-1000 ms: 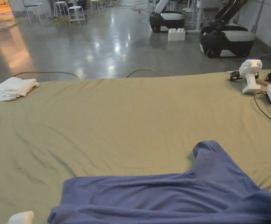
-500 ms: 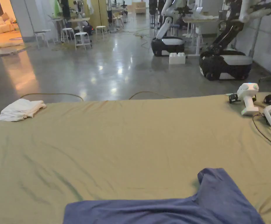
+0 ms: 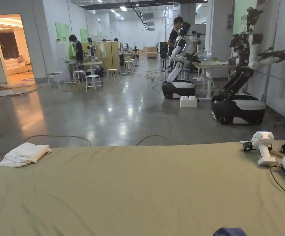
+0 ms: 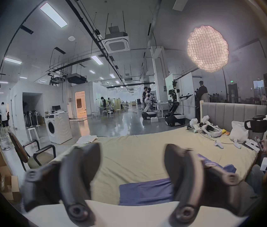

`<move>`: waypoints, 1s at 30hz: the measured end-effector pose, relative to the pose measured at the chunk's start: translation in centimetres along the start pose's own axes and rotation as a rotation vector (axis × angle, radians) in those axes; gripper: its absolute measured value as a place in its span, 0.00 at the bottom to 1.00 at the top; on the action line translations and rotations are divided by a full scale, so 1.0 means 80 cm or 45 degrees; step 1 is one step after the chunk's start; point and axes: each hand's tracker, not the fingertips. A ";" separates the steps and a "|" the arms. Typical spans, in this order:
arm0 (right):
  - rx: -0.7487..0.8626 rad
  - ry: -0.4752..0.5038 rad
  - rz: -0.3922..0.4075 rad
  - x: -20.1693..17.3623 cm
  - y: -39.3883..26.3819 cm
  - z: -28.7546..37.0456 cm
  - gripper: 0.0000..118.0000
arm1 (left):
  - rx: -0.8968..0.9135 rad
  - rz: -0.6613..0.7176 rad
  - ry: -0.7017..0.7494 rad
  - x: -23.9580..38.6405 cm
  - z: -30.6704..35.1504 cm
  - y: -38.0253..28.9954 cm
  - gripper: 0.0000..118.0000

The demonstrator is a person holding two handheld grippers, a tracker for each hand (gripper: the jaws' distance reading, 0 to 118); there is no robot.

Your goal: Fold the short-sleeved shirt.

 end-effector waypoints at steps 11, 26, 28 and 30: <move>-0.019 0.102 0.045 -0.025 0.005 -0.005 0.00 | -0.049 0.075 -0.105 0.002 -0.011 -0.002 0.00; -0.091 0.123 -0.071 -0.018 -0.022 -0.028 0.00 | -0.311 0.298 -0.241 -0.042 -0.135 -0.083 0.27; -0.121 0.121 -0.071 -0.018 -0.029 -0.031 0.00 | -0.479 0.353 -0.239 -0.051 -0.181 -0.116 0.61; -0.176 0.119 -0.057 -0.015 -0.039 -0.033 0.00 | -0.619 0.367 -0.204 -0.059 -0.232 -0.154 0.72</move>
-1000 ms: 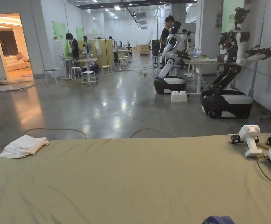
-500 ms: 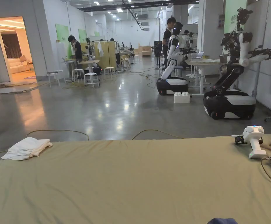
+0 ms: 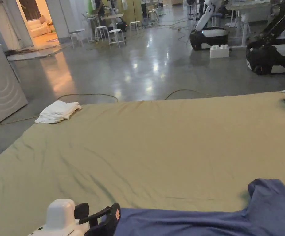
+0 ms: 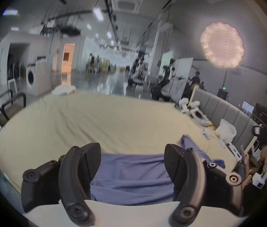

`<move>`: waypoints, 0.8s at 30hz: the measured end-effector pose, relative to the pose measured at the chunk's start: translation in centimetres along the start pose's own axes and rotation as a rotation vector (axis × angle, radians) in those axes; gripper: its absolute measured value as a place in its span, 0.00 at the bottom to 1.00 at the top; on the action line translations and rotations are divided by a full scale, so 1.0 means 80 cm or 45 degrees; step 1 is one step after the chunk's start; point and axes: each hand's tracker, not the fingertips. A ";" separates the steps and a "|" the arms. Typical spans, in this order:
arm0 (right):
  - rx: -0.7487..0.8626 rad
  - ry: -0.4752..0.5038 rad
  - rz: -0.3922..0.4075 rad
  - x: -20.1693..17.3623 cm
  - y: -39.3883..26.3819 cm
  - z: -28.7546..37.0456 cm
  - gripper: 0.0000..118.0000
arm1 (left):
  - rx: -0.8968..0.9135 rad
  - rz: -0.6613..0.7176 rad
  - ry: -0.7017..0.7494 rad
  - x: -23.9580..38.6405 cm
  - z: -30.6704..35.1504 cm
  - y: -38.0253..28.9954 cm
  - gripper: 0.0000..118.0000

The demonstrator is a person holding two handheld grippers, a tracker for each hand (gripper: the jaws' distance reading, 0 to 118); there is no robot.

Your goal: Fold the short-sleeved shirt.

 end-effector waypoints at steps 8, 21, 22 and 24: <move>-0.213 -0.083 -0.029 0.033 -0.030 -0.024 0.00 | -0.435 0.043 0.211 -0.068 -0.196 -0.015 0.72; -0.393 -0.139 -0.161 0.079 -0.045 -0.090 0.00 | -0.681 -0.052 0.319 -0.082 -0.264 -0.034 0.25; -0.415 -0.128 -0.163 0.087 -0.042 -0.108 0.01 | -0.695 -0.026 0.315 -0.084 -0.266 -0.033 0.24; -0.573 -0.146 -0.179 0.110 -0.038 -0.163 0.09 | -0.706 -0.015 0.315 -0.084 -0.268 -0.032 0.24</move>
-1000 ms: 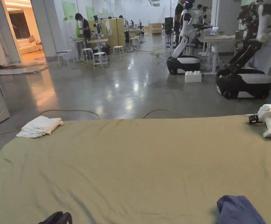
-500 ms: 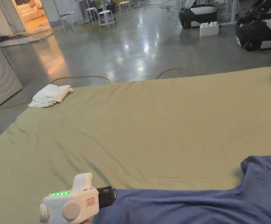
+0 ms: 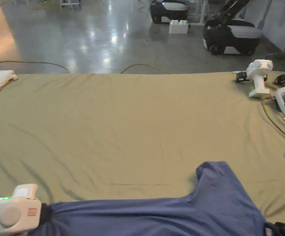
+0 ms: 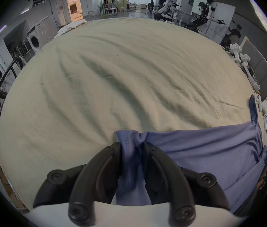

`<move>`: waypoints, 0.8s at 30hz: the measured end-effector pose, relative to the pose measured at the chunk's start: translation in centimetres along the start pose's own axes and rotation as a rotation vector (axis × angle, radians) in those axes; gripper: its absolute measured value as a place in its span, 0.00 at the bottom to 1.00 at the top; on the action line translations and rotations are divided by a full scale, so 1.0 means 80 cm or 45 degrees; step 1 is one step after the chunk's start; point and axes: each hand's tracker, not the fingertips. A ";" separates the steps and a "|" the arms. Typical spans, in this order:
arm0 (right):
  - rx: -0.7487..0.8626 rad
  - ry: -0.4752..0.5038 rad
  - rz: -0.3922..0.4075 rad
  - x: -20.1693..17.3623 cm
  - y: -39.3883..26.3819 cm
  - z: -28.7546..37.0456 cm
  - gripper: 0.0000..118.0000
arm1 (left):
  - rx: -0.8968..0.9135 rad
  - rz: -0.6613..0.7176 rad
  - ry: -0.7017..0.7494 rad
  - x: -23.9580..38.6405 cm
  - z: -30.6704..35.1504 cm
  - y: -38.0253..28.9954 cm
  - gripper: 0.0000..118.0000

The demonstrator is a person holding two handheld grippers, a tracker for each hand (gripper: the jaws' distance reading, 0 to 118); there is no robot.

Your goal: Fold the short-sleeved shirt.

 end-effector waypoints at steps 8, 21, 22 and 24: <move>-0.407 -0.169 -0.019 0.097 0.051 -0.230 0.60 | 0.015 -0.023 0.006 0.008 0.008 -0.002 0.19; -0.361 -0.175 0.004 0.093 0.030 -0.213 0.00 | 0.151 0.089 -0.124 -0.006 0.067 -0.011 0.07; -0.321 -0.155 -0.004 0.087 0.033 -0.192 0.00 | 0.191 0.092 -0.157 -0.010 0.083 -0.018 0.07; -0.234 -0.118 -0.032 0.085 0.027 -0.140 0.00 | 0.250 0.065 -0.193 -0.020 0.120 -0.041 0.07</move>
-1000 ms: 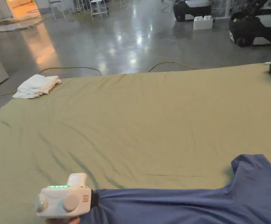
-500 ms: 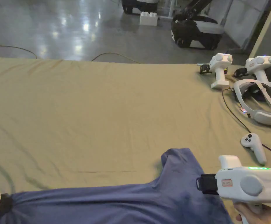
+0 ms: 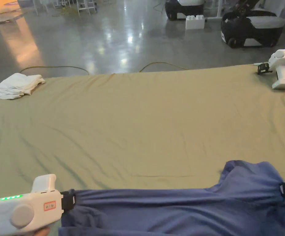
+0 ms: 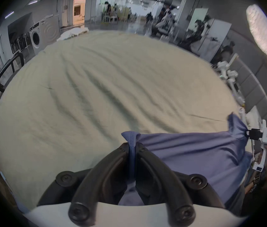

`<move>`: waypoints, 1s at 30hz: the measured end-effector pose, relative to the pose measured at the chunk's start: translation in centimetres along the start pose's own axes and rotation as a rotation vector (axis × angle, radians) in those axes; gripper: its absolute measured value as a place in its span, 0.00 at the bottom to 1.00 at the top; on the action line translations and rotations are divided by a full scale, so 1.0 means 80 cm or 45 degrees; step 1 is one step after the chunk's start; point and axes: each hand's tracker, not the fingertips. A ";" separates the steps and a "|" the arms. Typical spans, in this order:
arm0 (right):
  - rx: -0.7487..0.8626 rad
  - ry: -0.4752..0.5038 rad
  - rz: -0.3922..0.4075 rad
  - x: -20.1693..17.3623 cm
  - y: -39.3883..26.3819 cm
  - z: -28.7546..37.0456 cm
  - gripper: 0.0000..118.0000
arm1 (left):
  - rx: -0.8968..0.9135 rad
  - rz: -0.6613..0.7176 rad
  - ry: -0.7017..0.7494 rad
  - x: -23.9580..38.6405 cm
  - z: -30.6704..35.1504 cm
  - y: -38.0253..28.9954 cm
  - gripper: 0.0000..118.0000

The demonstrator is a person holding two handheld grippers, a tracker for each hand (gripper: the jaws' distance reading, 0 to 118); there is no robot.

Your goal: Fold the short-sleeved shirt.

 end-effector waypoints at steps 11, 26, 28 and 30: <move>0.039 0.009 -0.042 0.011 -0.163 0.130 0.00 | -0.033 0.075 -0.114 -0.047 0.094 -0.153 0.07; 0.229 -0.001 0.063 -0.024 -0.177 0.160 0.58 | 0.519 -0.014 -0.033 -0.026 0.221 -0.138 0.81; 0.364 0.039 0.089 -0.041 -0.166 0.191 0.58 | 0.658 -0.058 -0.034 -0.009 0.259 -0.129 0.81; 0.523 0.085 0.143 -0.062 -0.154 0.232 0.58 | 0.770 -0.145 0.007 0.017 0.296 -0.121 0.82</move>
